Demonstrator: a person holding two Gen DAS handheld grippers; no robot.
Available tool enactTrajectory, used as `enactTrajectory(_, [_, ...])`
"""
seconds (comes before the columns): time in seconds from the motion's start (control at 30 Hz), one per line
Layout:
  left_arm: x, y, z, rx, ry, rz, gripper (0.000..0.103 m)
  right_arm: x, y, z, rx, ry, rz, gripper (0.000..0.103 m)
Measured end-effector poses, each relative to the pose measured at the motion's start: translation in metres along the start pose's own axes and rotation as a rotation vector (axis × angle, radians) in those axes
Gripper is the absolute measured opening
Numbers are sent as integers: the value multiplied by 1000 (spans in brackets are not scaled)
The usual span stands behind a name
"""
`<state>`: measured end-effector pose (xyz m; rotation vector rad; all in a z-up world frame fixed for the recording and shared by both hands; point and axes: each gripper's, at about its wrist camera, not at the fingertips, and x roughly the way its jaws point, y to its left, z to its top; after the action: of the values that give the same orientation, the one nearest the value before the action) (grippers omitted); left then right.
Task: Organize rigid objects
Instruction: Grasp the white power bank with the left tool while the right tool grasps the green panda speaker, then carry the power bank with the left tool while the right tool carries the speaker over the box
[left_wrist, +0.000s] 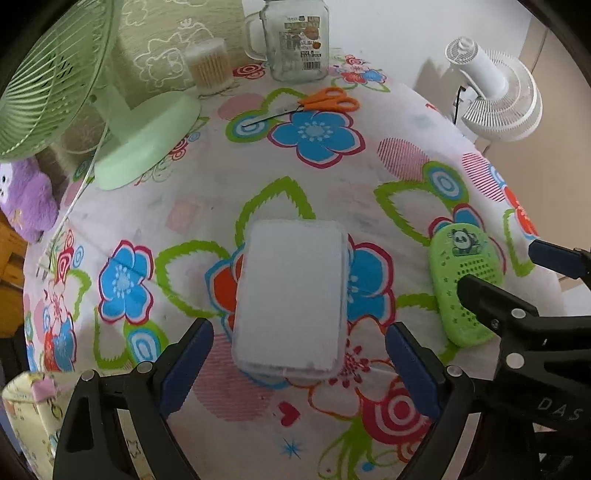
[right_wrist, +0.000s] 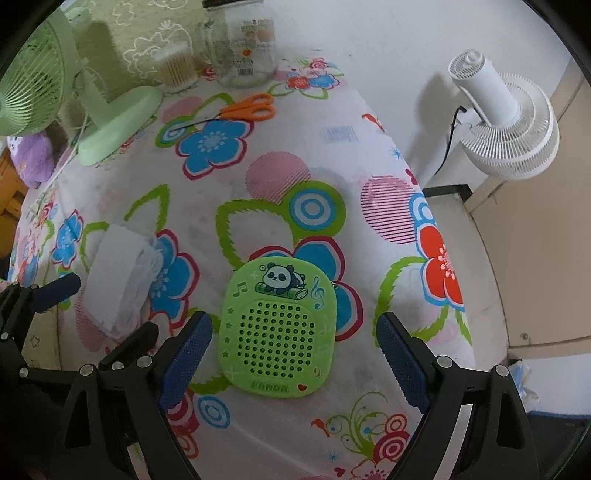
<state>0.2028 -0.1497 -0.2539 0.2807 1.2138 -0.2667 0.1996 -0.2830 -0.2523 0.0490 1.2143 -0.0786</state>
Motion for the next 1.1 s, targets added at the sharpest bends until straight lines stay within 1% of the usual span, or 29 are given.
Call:
enactTrajectory(0.17, [11, 2, 4, 17, 13, -5, 88, 9, -5, 1, 32, 19, -6, 92])
enactTrajectory(0.23, [14, 4, 5, 17, 15, -2, 84, 11, -6, 1, 37, 20, -9, 92])
enactTrajectory(0.27, [15, 5, 6, 13, 16, -6, 84, 12, -6, 2, 39, 21, -10, 92])
enactTrajectory(0.37, [14, 7, 7, -12, 6, -23, 73, 13, -8, 4, 46, 20, -14, 92])
enactTrajectory(0.4, [14, 9, 9, -25, 10, -41, 65, 15, -6, 4, 29, 26, -24, 92])
enactTrajectory(0.43, [15, 11, 11, -46, 17, -63, 61, 16, -5, 4, 20, 31, -28, 92])
enactTrajectory(0.5, [15, 12, 11, -64, 24, -63, 61, 18, -3, 3, 16, 40, -17, 92])
enactTrajectory(0.6, [14, 11, 9, -54, 20, -41, 61, 21, 0, 4, 17, 42, -25, 92])
enactTrajectory(0.77, [12, 16, 4, -52, 25, -25, 61, 24, 6, 4, 10, 48, -24, 92])
enactTrajectory(0.87, [12, 21, 2, -71, 34, -19, 61, 32, 9, 1, 13, 82, -36, 92])
enactTrajectory(0.93, [11, 23, -1, -82, 37, -23, 61, 30, 11, -1, 23, 60, -49, 92])
enactTrajectory(1.0, [11, 23, -1, -90, 41, -34, 61, 28, 12, -2, 33, 51, -45, 84])
enactTrajectory(1.03, [11, 22, -1, -90, 41, -38, 60, 25, 16, -3, 16, 33, -44, 77])
enactTrajectory(1.1, [10, 21, -2, -89, 38, -27, 60, 24, 21, -4, -4, 27, -68, 77])
